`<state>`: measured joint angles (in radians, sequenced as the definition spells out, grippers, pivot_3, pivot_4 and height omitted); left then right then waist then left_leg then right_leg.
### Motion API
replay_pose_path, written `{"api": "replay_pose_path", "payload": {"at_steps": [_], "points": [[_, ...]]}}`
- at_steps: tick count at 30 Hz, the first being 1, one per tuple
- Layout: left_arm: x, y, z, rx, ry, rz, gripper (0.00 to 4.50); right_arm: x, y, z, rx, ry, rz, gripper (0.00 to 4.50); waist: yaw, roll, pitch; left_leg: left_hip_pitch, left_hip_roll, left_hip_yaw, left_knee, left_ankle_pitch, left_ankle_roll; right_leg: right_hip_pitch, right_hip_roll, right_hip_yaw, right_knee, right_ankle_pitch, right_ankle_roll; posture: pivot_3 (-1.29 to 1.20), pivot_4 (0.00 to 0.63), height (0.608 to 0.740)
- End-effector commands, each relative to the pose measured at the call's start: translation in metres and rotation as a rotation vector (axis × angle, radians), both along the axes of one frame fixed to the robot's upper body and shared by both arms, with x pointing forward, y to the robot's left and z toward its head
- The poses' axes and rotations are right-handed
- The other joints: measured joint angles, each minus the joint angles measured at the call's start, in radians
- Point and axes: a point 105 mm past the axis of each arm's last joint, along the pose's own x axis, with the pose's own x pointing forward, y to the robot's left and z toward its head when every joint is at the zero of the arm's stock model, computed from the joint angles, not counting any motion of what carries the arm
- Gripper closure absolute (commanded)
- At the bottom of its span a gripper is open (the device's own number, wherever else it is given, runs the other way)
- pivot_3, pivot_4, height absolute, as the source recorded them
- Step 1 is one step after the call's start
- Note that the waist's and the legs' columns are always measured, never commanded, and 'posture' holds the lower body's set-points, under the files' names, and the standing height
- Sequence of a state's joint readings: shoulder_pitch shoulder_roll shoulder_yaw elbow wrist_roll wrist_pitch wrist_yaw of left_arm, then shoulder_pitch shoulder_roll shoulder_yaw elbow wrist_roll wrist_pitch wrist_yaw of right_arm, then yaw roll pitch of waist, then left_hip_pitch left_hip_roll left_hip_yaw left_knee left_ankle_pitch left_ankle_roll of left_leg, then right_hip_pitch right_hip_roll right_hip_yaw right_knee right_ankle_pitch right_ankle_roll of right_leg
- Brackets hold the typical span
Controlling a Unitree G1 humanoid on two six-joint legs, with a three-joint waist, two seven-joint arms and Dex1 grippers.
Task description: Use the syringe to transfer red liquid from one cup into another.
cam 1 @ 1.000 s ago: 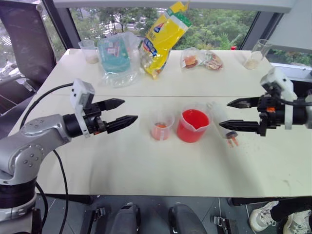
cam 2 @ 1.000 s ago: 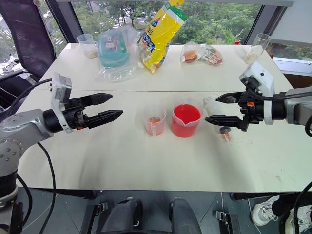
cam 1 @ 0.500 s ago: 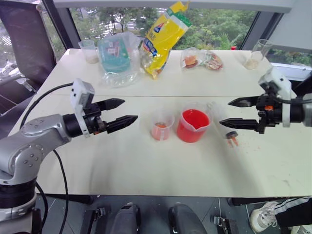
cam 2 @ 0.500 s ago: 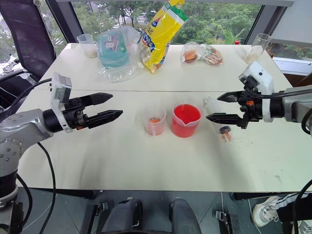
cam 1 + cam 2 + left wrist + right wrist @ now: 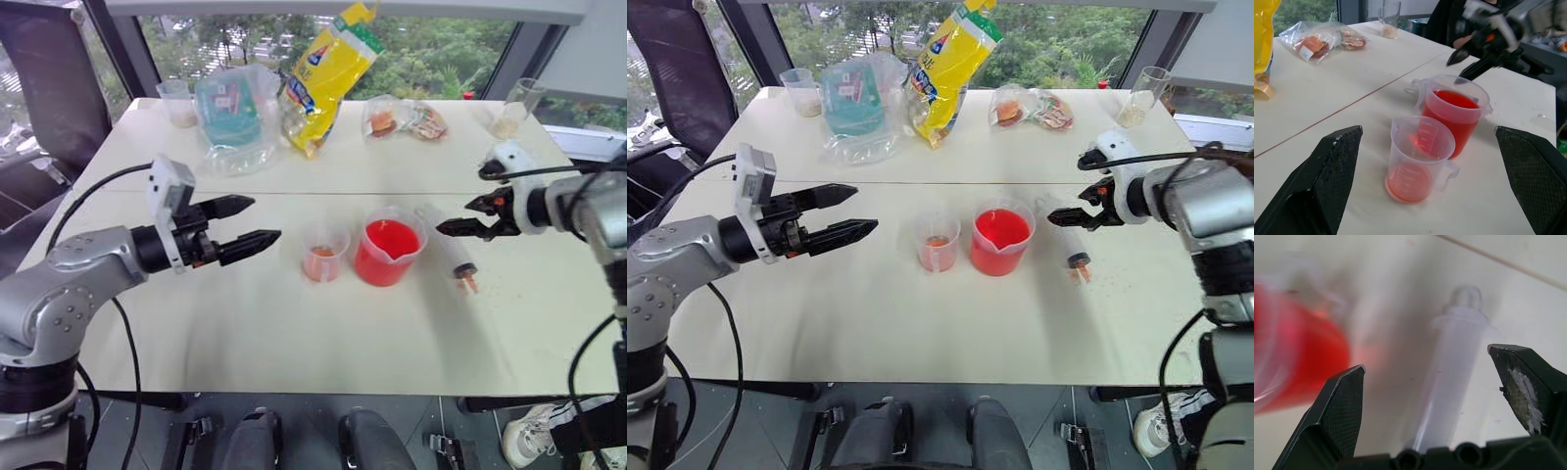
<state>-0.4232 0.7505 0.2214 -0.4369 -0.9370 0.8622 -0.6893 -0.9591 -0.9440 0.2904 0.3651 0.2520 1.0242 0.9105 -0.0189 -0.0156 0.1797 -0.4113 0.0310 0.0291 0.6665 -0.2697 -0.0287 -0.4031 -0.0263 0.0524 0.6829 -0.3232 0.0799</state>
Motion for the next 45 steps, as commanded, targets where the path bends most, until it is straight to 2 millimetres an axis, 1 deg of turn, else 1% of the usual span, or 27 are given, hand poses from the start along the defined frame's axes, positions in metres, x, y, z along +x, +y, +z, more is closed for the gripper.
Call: {"api": "replay_pose_path", "payload": {"at_steps": [1, 4, 9, 14, 15, 16, 17, 18, 20, 21, 23, 25, 27, 28, 29, 30, 31, 32, 34, 35, 37, 40, 42, 45], "points": [[-0.002, 0.0, 0.008, -0.005, -0.053, 0.005, 0.0, 0.014, -0.011, 0.001, -0.05, -0.008, -0.057, 0.1, 0.001, 0.0, 0.0, 0.0, 0.0, 0.0, 0.0, 0.0, 0.0, -0.001, 0.0, 0.0, 0.0, 0.0, 0.0, 0.0, 0.15, 0.74], [-0.004, 0.0, 0.007, -0.007, -0.055, 0.016, 0.0, 0.023, -0.011, -0.014, -0.086, 0.025, -0.061, 0.1, 0.0, 0.0, 0.0, -0.001, 0.0, 0.0, 0.0, 0.0, 0.0, -0.001, 0.0, 0.0, 0.0, 0.0, 0.0, 0.0, 0.15, 0.74], [-0.005, 0.002, 0.006, -0.006, -0.059, 0.034, 0.0, 0.032, -0.005, -0.033, -0.107, 0.07, -0.044, 0.1, -0.001, 0.0, 0.0, -0.001, 0.0, 0.0, 0.0, 0.0, 0.0, -0.001, 0.0, 0.0, 0.0, 0.0, 0.0, 0.0, 0.15, 0.74], [-0.006, 0.002, 0.006, -0.004, -0.064, 0.046, 0.0, 0.036, -0.002, -0.042, -0.116, 0.092, -0.034, 0.1, -0.003, 0.0, 0.0, 0.0, 0.0, 0.001, 0.0, 0.0, 0.0, -0.001, 0.0, 0.0, 0.001, 0.0, 0.0, 0.0, 0.15, 0.74], [-0.006, 0.002, 0.006, -0.003, -0.066, 0.049, 0.0, 0.036, -0.002, -0.042, -0.113, 0.096, -0.034, 0.61, -0.003, 0.0, 0.0, 0.0, 0.0, 0.001, 0.0, 0.0, 0.0, -0.001, 0.0, 0.0, 0.001, 0.0, 0.0, 0.0, 0.15, 0.74], [-0.005, 0.003, 0.006, -0.002, -0.067, 0.051, 0.0, 0.037, -0.001, -0.043, -0.114, 0.097, -0.034, 0.91, -0.004, 0.0, 0.0, 0.0, 0.0, 0.001, 0.0, 0.0, 0.0, -0.001, 0.0, 0.0, 0.001, 0.0, 0.0, 0.0, 0.15, 0.74], [-0.005, 0.003, 0.007, -0.001, -0.068, 0.052, 0.0, 0.037, -0.001, -0.043, -0.115, 0.098, -0.033, 1.32, -0.005, 0.0, 0.0, 0.0, 0.0, 0.001, 0.0, 0.0, 0.0, -0.001, 0.0, 0.0, 0.002, 0.0, 0.0, 0.0, 0.15, 0.74], [-0.005, 0.003, 0.007, -0.001, -0.069, 0.053, 0.0, 0.038, -0.001, -0.043, -0.117, 0.098, -0.033, 1.94, -0.004, 0.0, 0.0, 0.001, 0.0, 0.001, 0.0, 0.0, 0.0, 0.0, 0.0, 0.0, 0.002, 0.0, 0.0, 0.0, 0.15, 0.74], [-0.004, 0.002, 0.007, 0.002, -0.071, 0.052, 0.0, 0.038, 0.0, -0.042, -0.101, 0.101, -0.038, 2.93, -0.004, 0.0, 0.0, 0.001, 0.0, 0.001, 0.0, 0.0, 0.0, 0.0, 0.0, 0.0, 0.002, 0.0, 0.0, 0.0, 0.15, 0.74], [-0.003, 0.002, 0.007, 0.004, -0.073, 0.051, 0.0, 0.038, 0.0, -0.04, -0.077, 0.105, -0.059, 3.14, -0.004, 0.0, 0.0, 0.001, 0.0, 0.001, 0.0, 0.0, 0.0, 0.0, 0.0, 0.0, 0.002, 0.0, 0.0, 0.0, 0.15, 0.74], [-0.002, 0.002, 0.008, 0.006, -0.077, 0.05, 0.0, 0.038, -0.001, -0.037, -0.035, 0.109, -0.101, 3.14, -0.002, 0.0, 0.0, 0.001, 0.0, 0.001, 0.001, 0.0, 0.0, 0.0, 0.0, 0.0, 0.002, 0.0, 0.0, 0.0, 0.15, 0.74], [-0.001, 0.001, 0.011, 0.008, -0.085, 0.045, 0.0, 0.04, -0.009, -0.026, -0.007, 0.071, -0.167, 3.14, -0.001, 0.0, 0.0, 0.001, 0.0, 0.001, 0.0, 0.0, 0.0, 0.0, 0.0, 0.0, 0.002, 0.0, 0.0, 0.0, 0.15, 0.74], [0.0, 0.002, 0.014, 0.014, -0.095, 0.039, 0.0, 0.045, -0.012, -0.001, 0.029, -0.024, -0.207, 3.14, -0.001, 0.0, 0.0, 0.001, 0.0, 0.001, 0.0, 0.0, 0.0, 0.0, 0.0, 0.0, 0.002, 0.0, 0.0, 0.0, 0.15, 0.74], [0.0, 0.002, 0.015, 0.016, -0.098, 0.036, 0.0, 0.047, -0.012, 0.007, 0.042, -0.056, -0.214, 3.14, -0.001, 0.0, 0.0, 0.001, 0.0, 0.001, 0.0, 0.0, 0.0, -0.001, 0.0, 0.0, 0.002, 0.0, 0.0, 0.0, 0.15, 0.74], [0.002, 0.002, 0.017, 0.015, -0.104, 0.033, 0.0, 0.053, -0.003, 0.033, 0.085, -0.191, -0.173, 3.14, -0.001, 0.0, 0.0, 0.0, 0.0, 0.001, 0.0, 0.0, 0.0, -0.001, 0.0, 0.0, 0.002, 0.0, 0.0, 0.0, 0.15, 0.74], [0.003, 0.001, 0.02, 0.011, -0.11, 0.024, 0.0, 0.055, 0.011, 0.061, 0.134, -0.341, -0.11, 3.14, -0.001, 0.001, 0.0, 0.0, 0.0, 0.001, 0.0, 0.0, 0.0, -0.001, 0.0, 0.0, 0.002, 0.0, 0.0, 0.0, 0.15, 0.74], [0.004, -0.001, 0.023, 0.007, -0.115, 0.015, 0.0, 0.052, 0.023, 0.087, 0.19, -0.476, -0.056, 3.14, -0.004, 0.001, 0.001, -0.001, 0.0, 0.001, -0.001, 0.0, 0.0, -0.003, 0.0, 0.0, 0.002, 0.0, 0.0, 0.0, 0.15, 0.74], [0.005, -0.003, 0.025, 0.006, -0.12, 0.004, 0.0, 0.044, 0.036, 0.11, 0.27, -0.6, -0.004, 3.14, -0.005, 0.001, 0.001, -0.001, 0.0, 0.002, -0.001, 0.0, -0.001, -0.003, 0.0, 0.001, 0.003, 0.0, 0.0, 0.0, 0.15, 0.74], [0.007, -0.007, 0.028, 0.005, -0.125, -0.021, 0.0, 0.026, 0.058, 0.134, 0.393, -0.748, 0.079, 3.14, -0.007, 0.001, 0.001, -0.001, 0.001, 0.001, -0.002, 0.0, -0.001, -0.004, 0.001, 0.0, 0.003, 0.0, 0.0, 0.0, 0.15, 0.74], [0.008, -0.009, 0.03, 0.005, -0.127, -0.032, 0.0, 0.015, 0.068, 0.142, 0.448, -0.808, 0.124, 3.14, -0.005, 0.001, 0.0, -0.001, 0.001, 0.001, -0.002, 0.0, -0.001, -0.004, 0.002, 0.0, 0.003, 0.0, 0.0, 0.0, 0.15, 0.74], [0.01, -0.014, 0.033, 0.007, -0.133, -0.059, 0.0, -0.005, 0.084, 0.151, 0.549, -0.891, 0.191, 3.14, -0.001, 0.001, 0.0, -0.001, 0.001, -0.001, -0.003, 0.001, -0.001, -0.003, 0.002, 0.0, 0.002, 0.0, 0.0, 0.0, 0.15, 0.74], [0.013, -0.018, 0.039, -0.002, -0.14, -0.09, 0.0, -0.021, 0.097, 0.151, 0.667, -0.915, 0.217, 3.14, 0.005, 0.001, 0.0, -0.001, 0.0, -0.001, -0.001, 0.001, -0.001, -0.002, 0.0, -0.001, 0.002, 0.0, 0.0, 0.0, 0.15, 0.74], [0.016, -0.025, 0.044, -0.006, -0.149, -0.124, 0.0, -0.032, 0.106, 0.141, 0.723, -0.932, 0.246, 3.14, 0.008, 0.0, 0.0, -0.001, -0.001, 0.0, 0.0, 0.001, -0.001, -0.001, -0.001, -0.001, 0.003, 0.0, 0.0, 0.0, 0.15, 0.74], [0.019, -0.032, 0.049, -0.002, -0.165, -0.165, 0.0, -0.044, 0.112, 0.12, 0.751, -0.929, 0.265, 3.14, 0.006, 0.0, 0.0, -0.001, -0.001, -0.001, 0.0, 0.0, -0.001, 0.0, -0.001, -0.001, 0.002, 0.0, 0.0, 0.0, 0.15, 0.74]]}}
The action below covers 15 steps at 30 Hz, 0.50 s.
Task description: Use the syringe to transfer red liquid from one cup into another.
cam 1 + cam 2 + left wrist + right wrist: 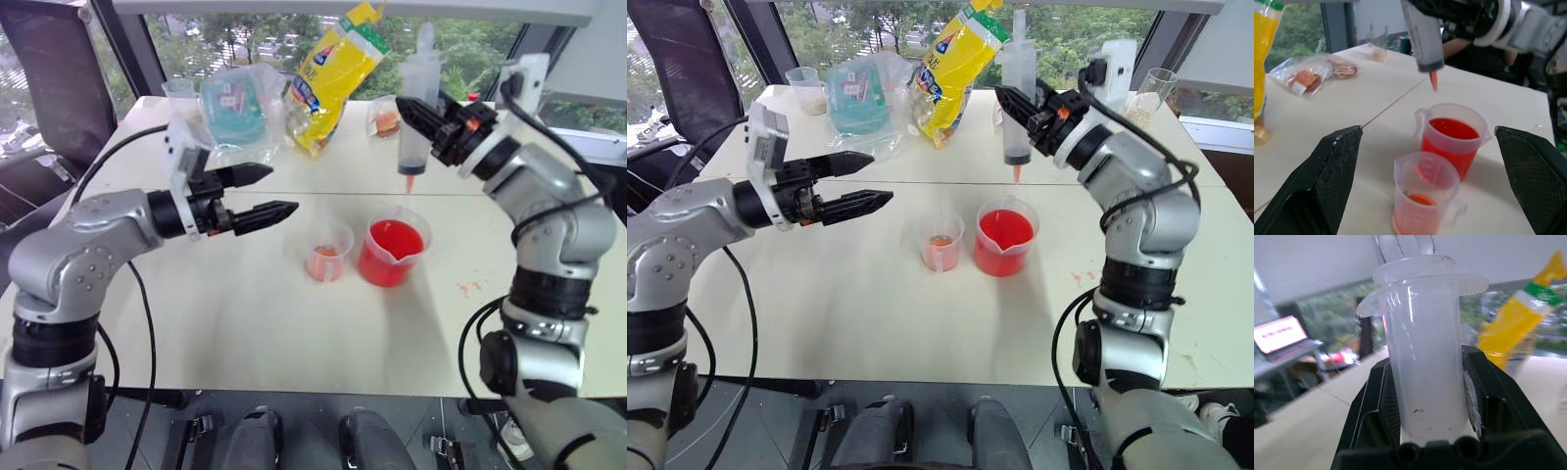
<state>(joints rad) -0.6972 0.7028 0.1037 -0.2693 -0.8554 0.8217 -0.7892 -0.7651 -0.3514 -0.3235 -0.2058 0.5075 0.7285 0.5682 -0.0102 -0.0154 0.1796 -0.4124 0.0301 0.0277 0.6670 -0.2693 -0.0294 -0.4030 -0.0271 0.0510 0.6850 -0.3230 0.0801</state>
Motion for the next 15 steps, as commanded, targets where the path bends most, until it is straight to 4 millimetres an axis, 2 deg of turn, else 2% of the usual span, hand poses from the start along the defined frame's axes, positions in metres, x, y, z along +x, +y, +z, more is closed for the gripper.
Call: {"api": "replay_pose_path", "payload": {"at_steps": [1, 5, 9, 15], "points": [[-0.001, -0.009, 0.013, 0.002, -0.062, -0.053, 0.0, -0.019, 0.001, 0.001, 0.035, -0.081, 0.014, 3.14, -0.004, 0.0, 0.0, 0.0, 0.0, 0.0, 0.0, 0.0, 0.0, 0.0, 0.0, 0.0, 0.0, 0.0, 0.0, 0.0, 0.15, 0.74], [0.001, -0.021, 0.021, -0.008, -0.074, -0.115, 0.0, -0.027, 0.006, -0.029, 0.051, -0.048, 0.02, 3.14, -0.01, 0.0, 0.0, 0.0, 0.001, 0.001, -0.001, 0.0, 0.0, -0.001, 0.002, 0.0, 0.0, 0.0, 0.0, 0.0, 0.15, 0.74], [0.001, -0.034, 0.028, -0.024, -0.074, -0.183, 0.0, -0.025, 0.006, -0.053, 0.038, -0.023, -0.006, 3.14, -0.012, 0.0, 0.0, 0.001, 0.001, 0.001, -0.001, 0.0, -0.001, -0.002, 0.003, 0.001, 0.001, 0.0, 0.0, 0.0, 0.15, 0.74], [-0.002, -0.056, 0.027, -0.044, -0.037, -0.28, 0.0, -0.022, 0.009, -0.076, 0.012, -0.008, -0.023, 3.14, -0.009, 0.0, 0.0, 0.001, 0.001, 0.001, -0.001, 0.001, -0.001, -0.001, 0.003, 0.001, 0.001, 0.0, 0.0, 0.0, 0.15, 0.74]]}}
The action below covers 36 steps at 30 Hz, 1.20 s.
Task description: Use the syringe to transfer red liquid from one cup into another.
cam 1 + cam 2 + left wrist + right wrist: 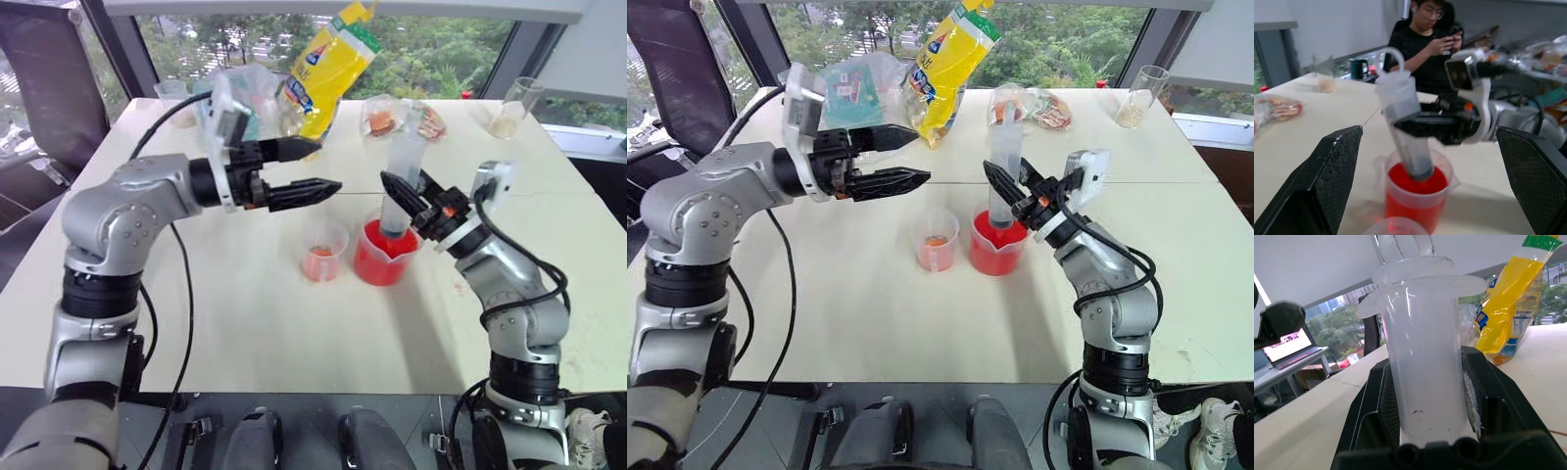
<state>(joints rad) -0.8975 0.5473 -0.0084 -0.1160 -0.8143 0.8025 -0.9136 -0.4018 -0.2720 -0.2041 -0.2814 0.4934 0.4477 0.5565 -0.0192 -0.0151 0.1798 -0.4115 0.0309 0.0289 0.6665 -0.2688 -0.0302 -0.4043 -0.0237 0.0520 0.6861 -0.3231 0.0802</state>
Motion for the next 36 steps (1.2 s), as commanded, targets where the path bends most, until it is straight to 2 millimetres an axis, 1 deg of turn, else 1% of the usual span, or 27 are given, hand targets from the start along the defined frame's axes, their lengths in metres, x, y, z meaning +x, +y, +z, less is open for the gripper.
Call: {"api": "replay_pose_path", "payload": {"at_steps": [1, 6, 10, 13, 17, 22, 28, 31, 36], "points": [[-0.004, -0.01, 0.007, 0.003, -0.029, -0.043, 0.0, -0.003, 0.002, 0.005, -0.01, -0.057, -0.003, 3.14, 0.0, 0.0, 0.0, 0.0, 0.0, 0.0, 0.0, 0.0, 0.0, 0.0, 0.0, 0.0, 0.0, 0.0, 0.0, 0.0, 0.15, 0.74], [0.002, -0.029, 0.001, 0.008, -0.007, -0.082, 0.0, -0.004, 0.006, 0.001, -0.03, -0.064, 0.006, 3.14, 0.001, 0.0, 0.0, 0.0, 0.0, 0.0, 0.0, 0.0, 0.0, 0.0, 0.0, 0.0, 0.0, 0.0, 0.0, 0.0, 0.15, 0.74], [0.006, -0.04, -0.002, 0.009, 0.0, -0.103, 0.0, -0.006, 0.008, 0.001, -0.038, -0.07, 0.011, 3.14, 0.001, 0.0, 0.0, 0.0, 0.0, 0.0, 0.0, 0.0, 0.0, 0.0, 0.0, 0.0, 0.0, 0.0, 0.0, 0.0, 0.15, 0.74], [0.012, -0.046, -0.004, 0.008, 0.0, -0.099, 0.0, -0.007, 0.01, 0.002, -0.048, -0.076, 0.017, 3.14, 0.002, 0.0, 0.0, 0.0, 0.0, 0.0, 0.0, 0.0, 0.0, 0.0, 0.001, 0.0, 0.0, 0.0, 0.0, 0.0, 0.15, 0.74], [0.02, -0.057, 0.0, -0.008, -0.006, -0.103, 0.0, -0.009, 0.015, 0.003, -0.061, -0.079, 0.03, 3.14, 0.003, 0.0, 0.0, 0.0, 0.0, 0.0, 0.0, 0.0, 0.0, 0.0, 0.001, 0.0, 0.0, 0.0, 0.0, 0.0, 0.15, 0.74], [0.023, -0.071, -0.001, -0.012, -0.001, -0.13, 0.0, -0.01, 0.017, 0.002, -0.073, -0.078, 0.037, 3.14, 0.003, 0.0, 0.0, 0.0, 0.0, 0.0, 0.0, 0.0, 0.0, 0.0, 0.002, 0.0, 0.0, 0.0, 0.0, 0.0, 0.15, 0.74], [0.025, -0.081, -0.003, -0.018, 0.018, -0.151, 0.0, -0.011, 0.016, 0.001, -0.083, -0.076, 0.034, 3.14, 0.002, 0.0, 0.0, 0.0, 0.0, 0.0, 0.0, 0.0, 0.0, 0.0, 0.003, 0.001, 0.0, 0.0, 0.0, 0.0, 0.15, 0.74], [0.028, -0.085, -0.002, -0.028, 0.022, -0.149, 0.81, -0.011, 0.015, 0.0, -0.088, -0.075, 0.034, 3.14, 0.003, 0.0, 0.0, 0.0, 0.0, -0.001, 0.0, 0.0, 0.0, 0.0, 0.003, 0.001, 0.0, 0.0, 0.0, 0.0, 0.15, 0.74], [0.03, -0.087, 0.004, -0.05, 0.02, -0.151, 3.27, -0.012, 0.015, -0.003, -0.099, -0.065, 0.038, 3.14, 0.001, 0.0, 0.0, 0.0, 0.001, -0.001, 0.0, 0.0, 0.0, 0.0, 0.004, 0.002, 0.0, 0.0, 0.0, 0.0, 0.15, 0.74]]}}
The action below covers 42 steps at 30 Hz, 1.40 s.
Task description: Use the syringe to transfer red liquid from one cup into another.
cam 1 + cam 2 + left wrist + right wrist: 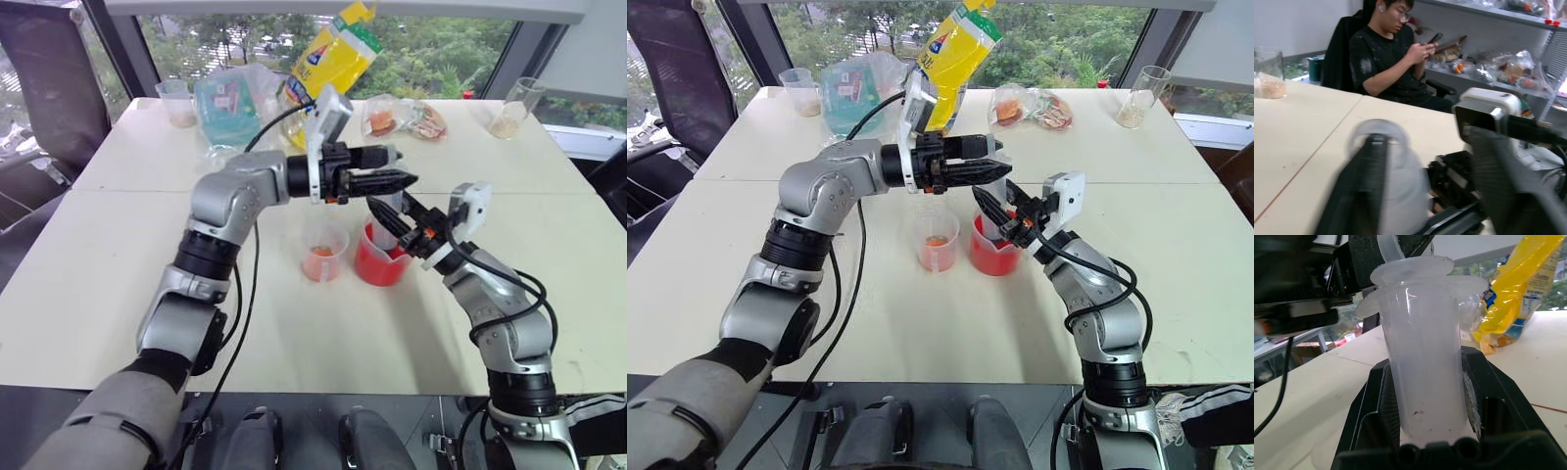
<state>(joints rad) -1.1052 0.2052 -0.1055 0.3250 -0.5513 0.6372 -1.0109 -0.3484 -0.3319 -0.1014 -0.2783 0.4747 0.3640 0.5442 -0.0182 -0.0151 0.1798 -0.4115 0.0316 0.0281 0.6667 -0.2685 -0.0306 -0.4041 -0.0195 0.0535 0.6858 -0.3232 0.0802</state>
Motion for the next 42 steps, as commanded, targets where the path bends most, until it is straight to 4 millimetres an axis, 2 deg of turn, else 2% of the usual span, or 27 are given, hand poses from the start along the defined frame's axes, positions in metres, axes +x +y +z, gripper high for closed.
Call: {"api": "replay_pose_path", "payload": {"at_steps": [1, 2, 3, 27, 35, 42], "points": [[-0.007, -0.008, 0.02, -0.031, -0.063, -0.039, 3.7, -0.008, 0.005, 0.012, -0.008, -0.057, 0.023, 3.14, 0.001, 0.0, 0.0, 0.0, 0.0, 0.0, 0.0, 0.0, 0.0, 0.0, 0.0, 0.0, 0.0, 0.0, 0.0, 0.0, 0.15, 0.74], [-0.007, -0.008, 0.021, -0.036, -0.066, -0.034, 4.25, -0.008, 0.006, 0.01, -0.011, -0.053, 0.026, 3.14, 0.002, 0.0, 0.0, 0.0, 0.0, 0.0, 0.0, 0.0, 0.0, 0.0, 0.0, 0.0, 0.0, 0.0, 0.0, 0.0, 0.15, 0.74], [-0.006, -0.007, 0.023, -0.04, -0.066, -0.028, 4.46, -0.008, 0.006, 0.009, -0.013, -0.05, 0.028, 3.14, 0.002, 0.0, 0.0, 0.0, 0.0, 0.0, 0.0, 0.0, 0.0, 0.0, 0.0, 0.0, 0.0, 0.0, 0.0, 0.0, 0.15, 0.74], [0.014, 0.009, 0.077, -0.133, -0.196, 0.07, 4.46, -0.01, 0.005, -0.015, -0.041, 0.038, 0.053, 3.14, 0.003, 0.0, 0.0, 0.0, 0.0, 0.0, 0.0, 0.0, 0.0, 0.0, 0.001, 0.0, 0.0, 0.0, 0.0, 0.0, 0.15, 0.74], [0.014, 0.008, 0.083, -0.153, -0.208, 0.072, 4.46, -0.011, 0.004, -0.017, -0.044, 0.043, 0.054, 3.14, 0.003, 0.0, 0.0, 0.0, 0.0, 0.0, 0.0, 0.0, 0.0, 0.0, 0.001, 0.0, 0.0, 0.0, 0.0, 0.0, 0.15, 0.74], [0.015, 0.009, 0.081, -0.15, -0.208, 0.071, 4.46, -0.01, 0.004, -0.013, -0.044, 0.031, 0.054, 3.14, 0.003, 0.0, 0.0, 0.0, 0.0, 0.0, 0.0, 0.0, 0.0, 0.0, 0.001, 0.0, 0.0, 0.0, 0.0, 0.0, 0.15, 0.74]]}}
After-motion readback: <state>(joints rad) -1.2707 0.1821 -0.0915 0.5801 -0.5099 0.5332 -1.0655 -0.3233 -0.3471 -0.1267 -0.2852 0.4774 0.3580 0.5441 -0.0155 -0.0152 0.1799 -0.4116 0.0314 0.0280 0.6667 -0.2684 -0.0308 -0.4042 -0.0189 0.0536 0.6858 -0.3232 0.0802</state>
